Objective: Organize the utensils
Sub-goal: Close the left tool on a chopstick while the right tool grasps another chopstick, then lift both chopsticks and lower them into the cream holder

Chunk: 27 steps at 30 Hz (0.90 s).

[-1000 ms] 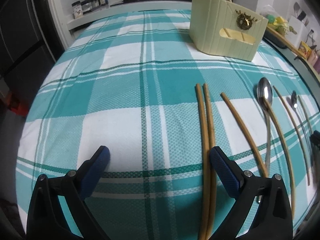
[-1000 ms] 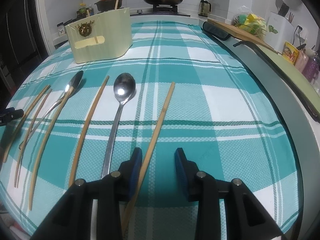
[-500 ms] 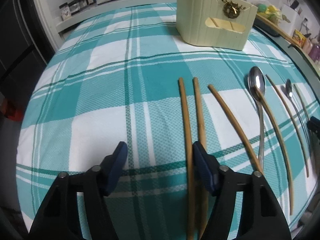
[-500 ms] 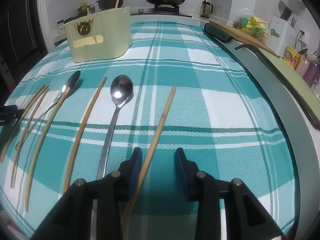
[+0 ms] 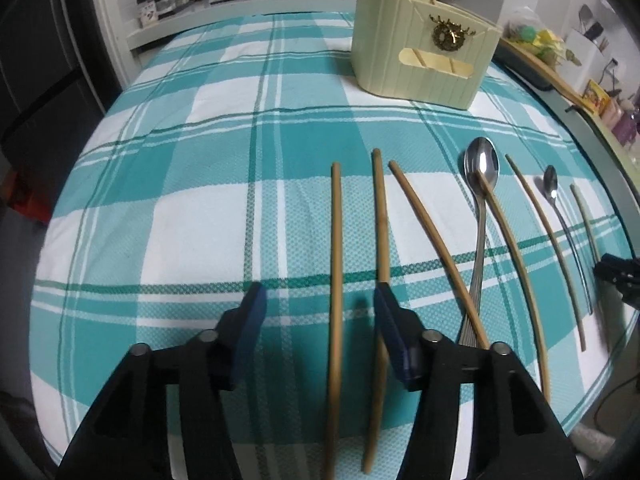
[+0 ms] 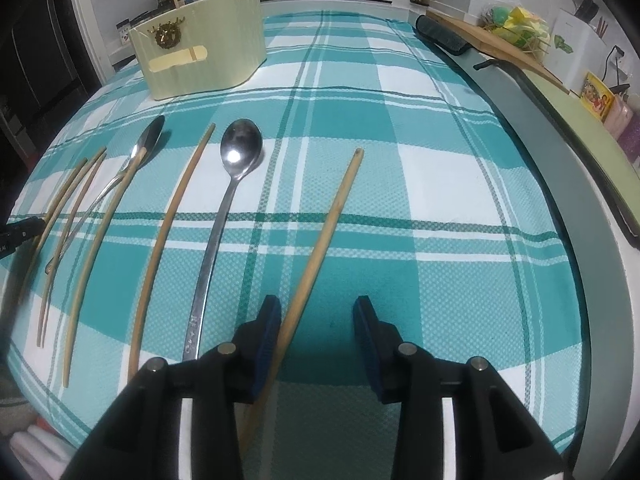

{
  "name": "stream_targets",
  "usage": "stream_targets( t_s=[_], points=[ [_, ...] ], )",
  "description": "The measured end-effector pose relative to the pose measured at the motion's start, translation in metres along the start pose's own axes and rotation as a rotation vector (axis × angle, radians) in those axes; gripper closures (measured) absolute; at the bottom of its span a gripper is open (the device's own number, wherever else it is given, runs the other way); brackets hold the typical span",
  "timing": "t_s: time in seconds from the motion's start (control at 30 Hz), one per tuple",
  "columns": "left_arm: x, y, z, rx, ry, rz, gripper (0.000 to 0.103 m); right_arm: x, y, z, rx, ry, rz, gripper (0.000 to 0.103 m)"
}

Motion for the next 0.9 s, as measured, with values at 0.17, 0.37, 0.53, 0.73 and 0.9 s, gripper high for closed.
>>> stream_targets(
  t_s=[0.17,0.37,0.53,0.73,0.9],
  points=[
    [-0.002,-0.023,0.021,-0.060,-0.006,0.097,0.042,0.008,-0.017,0.008,-0.072,-0.058,0.008,0.063],
    [0.017,-0.044,0.046,-0.112,0.008,0.226,0.041,0.000,-0.050,0.027,-0.098,-0.038,-0.027,0.062],
    [0.012,-0.069,0.058,-0.149,0.060,0.194,0.061,-0.007,-0.087,0.048,-0.065,0.009,-0.043,0.075],
    [0.003,-0.071,0.049,-0.093,0.050,0.130,0.098,0.008,-0.119,0.057,-0.040,-0.061,0.057,0.096],
    [-0.022,-0.082,-0.012,0.076,0.060,0.011,0.098,0.009,-0.126,0.010,0.078,-0.172,0.102,0.096]
  ],
)
Point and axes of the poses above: each gripper's, at about its wrist camera, not at the fingertips, and z roughly the way its jaws point, x to its right, y to its underside, the point moved 1 cm from there along z, roughly the way its jaws point, and after that the axes turned 7 degrees about z, right-handed, at the moved point
